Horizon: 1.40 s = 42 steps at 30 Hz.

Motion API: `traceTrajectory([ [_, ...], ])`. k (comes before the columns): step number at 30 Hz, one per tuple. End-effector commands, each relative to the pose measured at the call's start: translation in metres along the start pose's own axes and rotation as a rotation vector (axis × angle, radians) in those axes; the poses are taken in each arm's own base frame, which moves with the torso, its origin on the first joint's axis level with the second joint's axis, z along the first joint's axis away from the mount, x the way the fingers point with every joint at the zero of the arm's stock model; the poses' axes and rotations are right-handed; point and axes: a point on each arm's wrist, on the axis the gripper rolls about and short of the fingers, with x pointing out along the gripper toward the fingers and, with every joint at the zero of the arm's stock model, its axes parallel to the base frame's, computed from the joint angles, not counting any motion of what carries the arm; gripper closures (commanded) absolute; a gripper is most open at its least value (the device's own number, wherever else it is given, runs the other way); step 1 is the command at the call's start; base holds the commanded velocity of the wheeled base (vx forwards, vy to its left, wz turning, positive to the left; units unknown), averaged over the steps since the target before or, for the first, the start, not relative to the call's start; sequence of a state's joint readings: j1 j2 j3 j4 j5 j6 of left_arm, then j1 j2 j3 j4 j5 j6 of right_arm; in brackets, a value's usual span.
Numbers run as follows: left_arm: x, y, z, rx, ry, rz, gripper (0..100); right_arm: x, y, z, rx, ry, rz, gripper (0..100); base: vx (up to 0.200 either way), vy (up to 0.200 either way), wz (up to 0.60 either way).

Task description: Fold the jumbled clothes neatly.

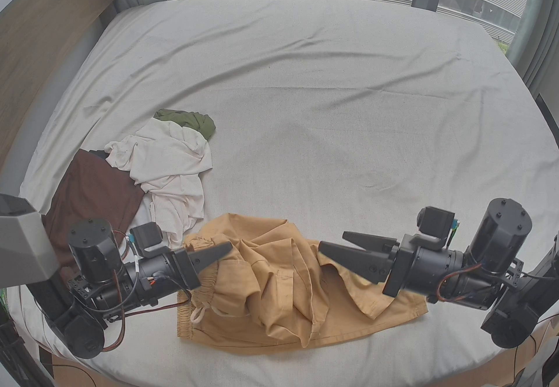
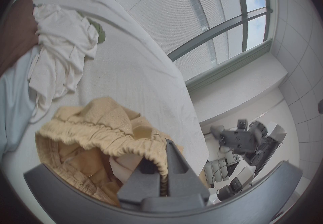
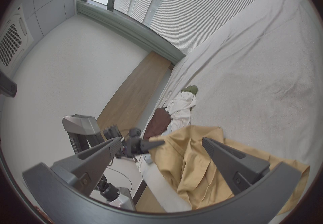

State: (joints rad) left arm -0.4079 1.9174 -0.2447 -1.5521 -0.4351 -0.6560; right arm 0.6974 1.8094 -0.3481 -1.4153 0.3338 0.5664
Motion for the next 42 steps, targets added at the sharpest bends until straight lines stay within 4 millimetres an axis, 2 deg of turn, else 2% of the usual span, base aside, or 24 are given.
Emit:
traceTrajectory([
  [1, -0.009, -0.009, 0.014, 0.027, -0.063, -0.023, 100, 0.012, -0.012, -0.025, 0.007, 0.098, -0.031, 0, 0.000, 0.000, 0.00],
  [8, -0.006, 0.001, 0.006, 0.037, -0.029, 0.014, 100, 0.028, -0.036, -0.055, 0.005, 0.203, -0.096, 0, 0.000, 0.000, 0.00],
  [18, -0.002, 0.030, -0.015, 0.144, 0.067, 0.110, 100, 0.045, -0.044, -0.066, 0.015, 0.202, -0.143, 0, 0.000, 0.000, 0.00],
  [32, -0.001, 0.028, -0.014, 0.155, 0.064, 0.104, 100, 0.071, -0.037, -0.075, 0.020, 0.212, -0.092, 0, 0.000, 0.000, 0.00],
  [42, -0.001, 0.028, -0.013, 0.157, 0.061, 0.100, 100, 0.097, -0.055, -0.087, 0.031, 0.234, -0.127, 0, 0.000, 0.000, 0.00],
])
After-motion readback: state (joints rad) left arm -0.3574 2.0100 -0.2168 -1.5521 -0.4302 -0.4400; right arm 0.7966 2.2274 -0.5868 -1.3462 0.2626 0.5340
